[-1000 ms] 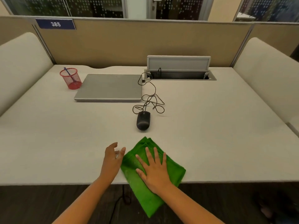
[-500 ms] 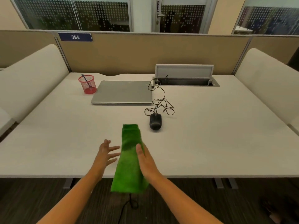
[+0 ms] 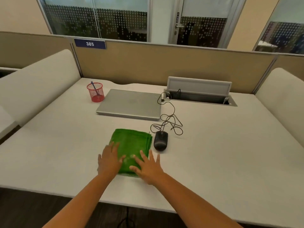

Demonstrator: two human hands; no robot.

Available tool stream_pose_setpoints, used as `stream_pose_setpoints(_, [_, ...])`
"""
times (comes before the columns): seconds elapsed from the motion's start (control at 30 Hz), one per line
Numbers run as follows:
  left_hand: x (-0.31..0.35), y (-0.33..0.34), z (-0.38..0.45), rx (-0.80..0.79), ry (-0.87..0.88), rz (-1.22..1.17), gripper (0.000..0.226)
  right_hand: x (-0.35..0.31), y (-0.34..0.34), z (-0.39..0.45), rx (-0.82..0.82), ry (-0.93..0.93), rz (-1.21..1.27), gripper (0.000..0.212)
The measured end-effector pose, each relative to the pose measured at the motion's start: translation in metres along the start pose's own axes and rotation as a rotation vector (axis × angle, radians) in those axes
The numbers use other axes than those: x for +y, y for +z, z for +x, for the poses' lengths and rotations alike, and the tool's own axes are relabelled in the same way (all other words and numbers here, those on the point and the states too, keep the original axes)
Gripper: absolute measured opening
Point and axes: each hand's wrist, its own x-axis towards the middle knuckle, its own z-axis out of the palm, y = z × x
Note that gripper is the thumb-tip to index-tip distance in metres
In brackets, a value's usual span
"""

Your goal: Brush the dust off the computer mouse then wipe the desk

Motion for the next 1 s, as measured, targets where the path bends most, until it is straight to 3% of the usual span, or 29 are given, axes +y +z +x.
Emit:
stream_pose_setpoints(0.07, [-0.007, 0.020, -0.001, -0.225, 0.069, 0.146, 0.067, 0.009, 0.014, 0.000, -0.029, -0.044, -0.106, 0.068])
stream_pose_setpoints(0.13, [-0.014, 0.036, -0.003, -0.317, 0.080, 0.201, 0.068, 0.014, 0.020, 0.004, 0.001, -0.062, -0.161, 0.069])
stream_pose_setpoints(0.27, [-0.017, 0.043, 0.003, -0.296, 0.058, 0.219, 0.073, 0.020, 0.016, 0.019, 0.031, -0.062, -0.176, 0.069])
stream_pose_setpoints(0.37, [-0.014, 0.039, 0.012, -0.300, 0.078, 0.217, 0.106, 0.021, 0.016, 0.026, 0.041, -0.049, -0.170, 0.067])
stream_pose_setpoints(0.43, [-0.013, 0.038, 0.019, -0.292, 0.088, 0.214, 0.116, 0.021, 0.015, 0.032, 0.055, -0.027, -0.167, 0.066])
stream_pose_setpoints(0.87, [-0.011, 0.035, 0.034, -0.246, 0.161, 0.198, 0.113, 0.015, 0.007, 0.043, 0.084, -0.003, -0.108, 0.064])
stream_pose_setpoints(1.0, [-0.006, 0.022, 0.037, -0.125, 0.271, 0.224, 0.092, 0.023, -0.007, 0.029, 0.403, 0.016, -0.096, 0.069])
